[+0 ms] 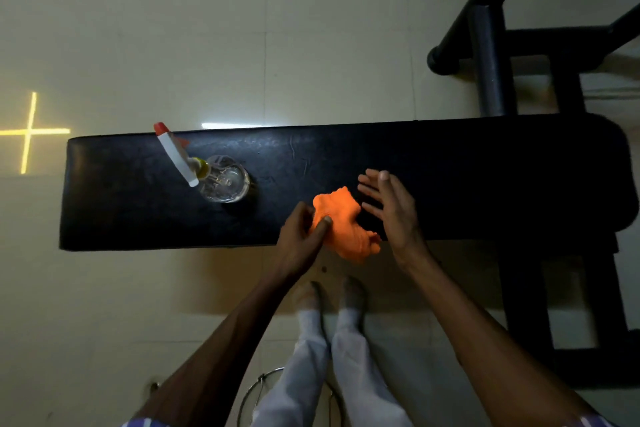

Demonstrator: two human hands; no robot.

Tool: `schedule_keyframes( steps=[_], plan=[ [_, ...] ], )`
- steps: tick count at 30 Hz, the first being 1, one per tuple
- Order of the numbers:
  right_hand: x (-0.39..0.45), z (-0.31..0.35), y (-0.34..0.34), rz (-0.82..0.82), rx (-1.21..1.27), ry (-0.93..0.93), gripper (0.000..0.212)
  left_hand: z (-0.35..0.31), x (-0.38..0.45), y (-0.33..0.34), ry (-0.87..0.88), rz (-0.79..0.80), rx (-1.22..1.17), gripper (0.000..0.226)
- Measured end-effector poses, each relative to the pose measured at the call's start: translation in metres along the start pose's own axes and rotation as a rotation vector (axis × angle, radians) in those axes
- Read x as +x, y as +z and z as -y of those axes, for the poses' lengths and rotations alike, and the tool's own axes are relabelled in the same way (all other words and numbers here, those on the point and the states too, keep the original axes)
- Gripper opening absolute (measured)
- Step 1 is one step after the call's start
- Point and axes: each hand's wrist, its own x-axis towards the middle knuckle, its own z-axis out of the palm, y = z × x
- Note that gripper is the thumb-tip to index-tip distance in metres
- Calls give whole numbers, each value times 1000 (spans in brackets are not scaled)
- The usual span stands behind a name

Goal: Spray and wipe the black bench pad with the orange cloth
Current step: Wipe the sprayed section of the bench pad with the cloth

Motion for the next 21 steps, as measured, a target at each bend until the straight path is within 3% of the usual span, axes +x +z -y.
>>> schedule_keyframes(
  steps=[5,10,16,21],
  plan=[
    [-20,18,37,85,-111,-51,29,-3,-52,-62,-66,-172,-166,23],
    [-28,20,95,204,-238,-136,35,5,-96,-134,-146,-270,-214,9],
    [-21,10,166,259,-362,-152,77,20,-92,-210,-160,-397,-184,8],
    [-2,2,217,236,-501,-210,109,33,-54,-260,-125,-348,-203,4]
  ],
)
